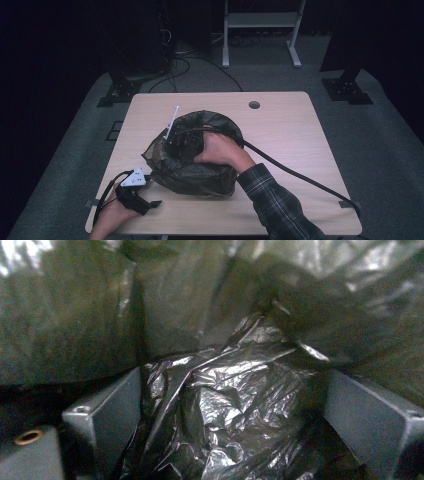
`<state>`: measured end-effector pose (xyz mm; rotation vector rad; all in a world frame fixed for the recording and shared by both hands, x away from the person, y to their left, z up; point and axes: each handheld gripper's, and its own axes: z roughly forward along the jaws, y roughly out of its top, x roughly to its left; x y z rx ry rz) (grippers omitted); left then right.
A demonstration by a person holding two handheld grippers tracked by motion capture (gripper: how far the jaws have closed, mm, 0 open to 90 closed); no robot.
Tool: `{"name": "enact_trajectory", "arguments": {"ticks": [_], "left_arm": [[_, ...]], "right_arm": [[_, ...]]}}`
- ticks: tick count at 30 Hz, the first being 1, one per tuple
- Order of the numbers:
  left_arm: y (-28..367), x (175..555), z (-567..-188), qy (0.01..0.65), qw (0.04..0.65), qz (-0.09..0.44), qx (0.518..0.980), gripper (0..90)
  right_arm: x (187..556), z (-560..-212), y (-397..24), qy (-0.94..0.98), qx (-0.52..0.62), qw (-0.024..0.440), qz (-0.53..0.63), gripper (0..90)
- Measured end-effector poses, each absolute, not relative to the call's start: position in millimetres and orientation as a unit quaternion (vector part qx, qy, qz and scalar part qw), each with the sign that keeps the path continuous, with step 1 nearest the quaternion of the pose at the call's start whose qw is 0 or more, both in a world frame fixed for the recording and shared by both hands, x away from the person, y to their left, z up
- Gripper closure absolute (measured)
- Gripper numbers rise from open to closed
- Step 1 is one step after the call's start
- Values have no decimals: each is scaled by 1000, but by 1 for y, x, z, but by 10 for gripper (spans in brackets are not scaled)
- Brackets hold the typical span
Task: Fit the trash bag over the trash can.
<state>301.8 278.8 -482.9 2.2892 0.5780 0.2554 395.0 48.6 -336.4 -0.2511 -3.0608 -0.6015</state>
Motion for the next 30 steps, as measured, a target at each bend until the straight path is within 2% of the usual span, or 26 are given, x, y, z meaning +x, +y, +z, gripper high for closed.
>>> {"name": "enact_trajectory", "arguments": {"ticks": [6, 15, 21, 24, 30], "left_arm": [[279, 302, -483, 226, 374, 99, 894, 0], [279, 302, -483, 226, 374, 99, 894, 0], [279, 301, -483, 223, 375, 98, 894, 0], [279, 302, -483, 222, 374, 98, 895, 0], [279, 302, -483, 222, 374, 98, 895, 0]], "right_arm": [[394, -326, 43, -974, -79, -3, -211, 81], [396, -287, 11, -964, -101, -37, -244, 81], [412, -301, 4, -967, -131, -48, -211, 80], [419, -310, 3, -972, -145, -75, -172, 83], [415, -303, 2, -968, -139, -77, -194, 83]]}}
